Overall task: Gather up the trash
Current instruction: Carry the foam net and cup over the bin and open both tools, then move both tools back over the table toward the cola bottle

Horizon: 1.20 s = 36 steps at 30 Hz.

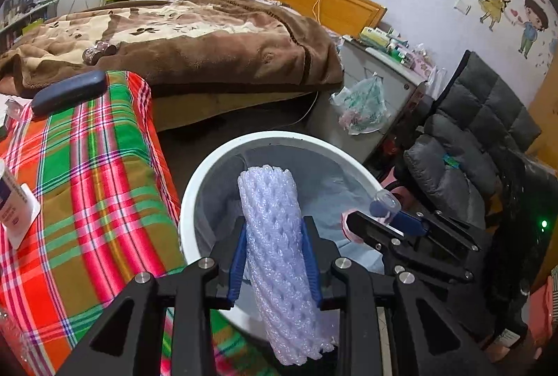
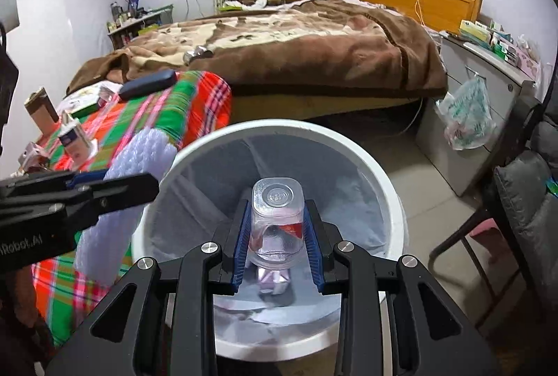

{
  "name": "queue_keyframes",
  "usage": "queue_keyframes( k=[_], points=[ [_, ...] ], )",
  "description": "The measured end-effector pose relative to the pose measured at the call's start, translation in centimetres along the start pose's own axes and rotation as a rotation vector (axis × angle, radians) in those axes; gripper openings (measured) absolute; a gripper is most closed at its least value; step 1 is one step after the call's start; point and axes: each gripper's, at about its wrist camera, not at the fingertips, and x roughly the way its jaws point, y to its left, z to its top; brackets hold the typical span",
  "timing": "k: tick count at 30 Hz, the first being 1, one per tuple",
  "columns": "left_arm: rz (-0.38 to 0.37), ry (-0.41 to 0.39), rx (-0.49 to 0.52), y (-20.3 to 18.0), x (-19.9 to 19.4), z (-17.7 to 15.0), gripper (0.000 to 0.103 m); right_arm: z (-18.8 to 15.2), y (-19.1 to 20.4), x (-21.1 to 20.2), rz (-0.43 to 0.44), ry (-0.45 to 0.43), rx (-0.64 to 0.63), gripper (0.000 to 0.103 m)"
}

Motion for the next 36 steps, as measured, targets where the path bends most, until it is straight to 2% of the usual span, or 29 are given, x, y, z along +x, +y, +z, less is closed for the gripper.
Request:
queue_keyframes(
  k=[4, 5, 8, 17, 28, 36],
  points=[
    [0.003, 0.008, -0.013, 0.2, 0.8, 0.1, 0.037, -0.1, -0.5, 0.6, -0.021, 0.028, -0.001, 0.031],
    [0.004, 0.010, -0.017, 0.3, 0.9, 0.1, 0.039, -0.2, -0.6, 0.6, -0.030, 0.029, -0.001, 0.034],
    [0.005, 0.013, -0.021, 0.7, 1.0, 0.1, 0.040, -0.3, -1.0, 0.6, -0.023, 0.032, 0.011, 0.059],
    [0.009, -0.018, -0.034, 1.5, -0.8, -0.1, 0.041, -0.3, -0.6, -0.2, -0.022, 0.014, 0.014, 0.060],
    [0.071, -0.094, -0.078, 3.8, -6.2, -2.0, 0.041, -0.1, 2.0, -2.0, 0.022, -0.043, -0.007, 0.060],
    [0.147, -0.148, -0.113, 6.3, -10.8, -4.7, 0.041, -0.1, 4.5, -3.0, 0.079, -0.075, -0.031, 0.060]
  ],
)
